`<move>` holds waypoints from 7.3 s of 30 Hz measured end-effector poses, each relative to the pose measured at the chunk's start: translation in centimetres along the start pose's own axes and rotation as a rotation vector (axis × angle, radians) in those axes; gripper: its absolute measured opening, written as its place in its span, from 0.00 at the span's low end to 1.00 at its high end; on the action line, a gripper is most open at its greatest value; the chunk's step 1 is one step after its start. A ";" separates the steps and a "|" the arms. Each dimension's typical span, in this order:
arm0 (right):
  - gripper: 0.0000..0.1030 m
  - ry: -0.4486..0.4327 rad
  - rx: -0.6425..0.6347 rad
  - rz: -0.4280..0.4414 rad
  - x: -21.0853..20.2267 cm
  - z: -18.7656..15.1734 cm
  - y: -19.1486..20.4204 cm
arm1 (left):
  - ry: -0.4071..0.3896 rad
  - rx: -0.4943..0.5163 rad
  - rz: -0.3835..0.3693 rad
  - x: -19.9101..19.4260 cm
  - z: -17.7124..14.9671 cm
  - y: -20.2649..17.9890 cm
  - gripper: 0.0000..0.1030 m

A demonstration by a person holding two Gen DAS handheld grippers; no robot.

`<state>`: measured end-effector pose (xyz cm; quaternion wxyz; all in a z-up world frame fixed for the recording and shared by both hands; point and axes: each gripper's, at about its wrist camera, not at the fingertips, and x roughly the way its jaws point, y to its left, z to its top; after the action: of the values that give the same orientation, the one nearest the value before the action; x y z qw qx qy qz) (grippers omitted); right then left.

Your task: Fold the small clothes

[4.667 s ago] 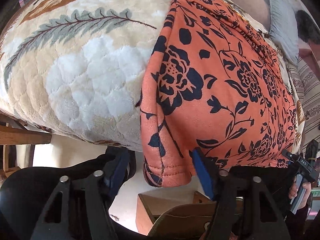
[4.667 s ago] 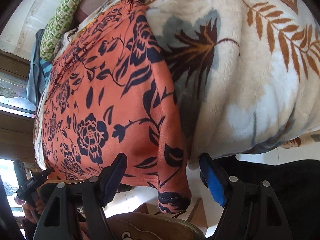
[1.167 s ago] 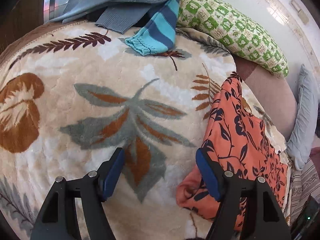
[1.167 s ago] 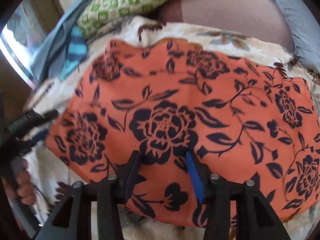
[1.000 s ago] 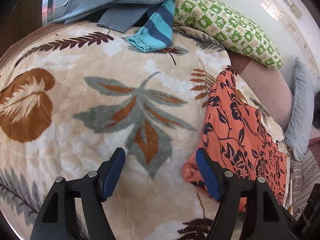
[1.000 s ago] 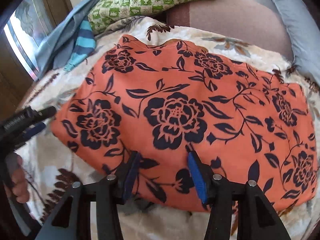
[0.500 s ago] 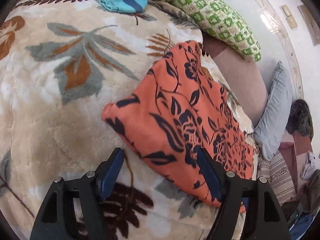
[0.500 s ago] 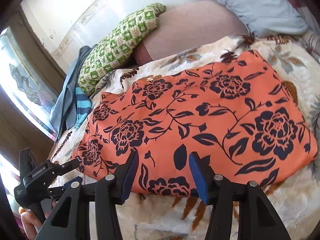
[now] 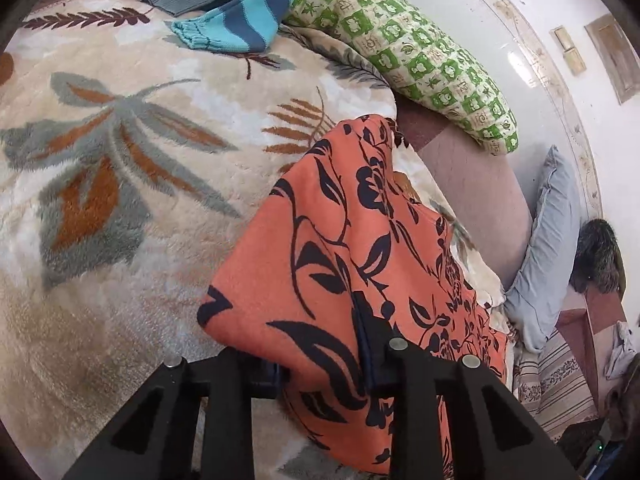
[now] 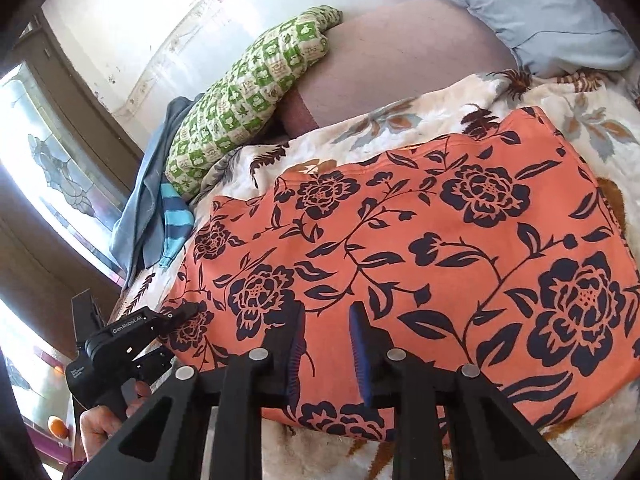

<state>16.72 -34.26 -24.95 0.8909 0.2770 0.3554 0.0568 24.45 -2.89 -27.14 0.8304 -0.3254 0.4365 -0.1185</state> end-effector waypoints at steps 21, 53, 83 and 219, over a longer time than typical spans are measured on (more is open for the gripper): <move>0.21 -0.054 0.241 -0.016 -5.4 2.0 -10.2 | -0.034 0.636 -0.167 -5.4 -7.8 -24.7 0.23; 0.22 0.026 0.432 0.060 -8.8 2.7 -19.9 | 0.254 0.832 0.165 3.4 -12.4 -21.9 0.70; 0.23 -0.155 0.416 0.060 -13.1 4.2 -20.4 | 0.152 0.792 0.129 12.2 -8.5 -28.7 0.88; 0.51 -0.154 0.330 -0.185 -9.5 4.6 -18.4 | 0.066 0.799 0.164 6.5 -9.4 -18.0 1.00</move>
<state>10.98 -54.64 -26.34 0.8594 0.3888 0.3147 -0.1058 22.32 -23.78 -23.62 0.8838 0.0627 0.4070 -0.2223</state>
